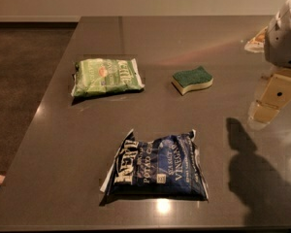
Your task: Move blue chip bag near green jalapeno chip bag
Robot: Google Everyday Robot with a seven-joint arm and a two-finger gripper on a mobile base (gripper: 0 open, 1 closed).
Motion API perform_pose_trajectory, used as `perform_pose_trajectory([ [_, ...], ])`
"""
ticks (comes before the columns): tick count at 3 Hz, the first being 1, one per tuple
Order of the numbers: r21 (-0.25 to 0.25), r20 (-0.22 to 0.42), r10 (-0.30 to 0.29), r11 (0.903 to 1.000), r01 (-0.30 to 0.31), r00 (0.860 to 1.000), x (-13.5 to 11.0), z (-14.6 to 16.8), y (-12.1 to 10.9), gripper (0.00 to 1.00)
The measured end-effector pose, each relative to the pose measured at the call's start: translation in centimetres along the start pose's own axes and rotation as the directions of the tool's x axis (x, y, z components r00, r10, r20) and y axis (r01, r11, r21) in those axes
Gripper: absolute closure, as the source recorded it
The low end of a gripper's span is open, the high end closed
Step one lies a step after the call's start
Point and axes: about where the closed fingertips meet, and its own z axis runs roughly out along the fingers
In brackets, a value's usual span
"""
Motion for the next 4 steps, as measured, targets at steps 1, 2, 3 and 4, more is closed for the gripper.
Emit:
perform_pose_trajectory([
  [1, 0.002, 0.001, -0.001, 1.0000, 0.001, 1.000, 0.0, 0.0, 0.0, 0.00],
  [2, -0.030, 0.027, -0.014, 0.9994, 0.015, 1.000, -0.3, 1.6, 1.7, 0.00],
  [3, -0.068, 0.061, -0.038, 0.9968, 0.043, 0.997, -1.0, 4.2, 4.5, 0.00],
  [4, -0.114, 0.105, -0.092, 0.9880, 0.104, 0.990, -3.1, 8.1, 8.7, 0.00],
])
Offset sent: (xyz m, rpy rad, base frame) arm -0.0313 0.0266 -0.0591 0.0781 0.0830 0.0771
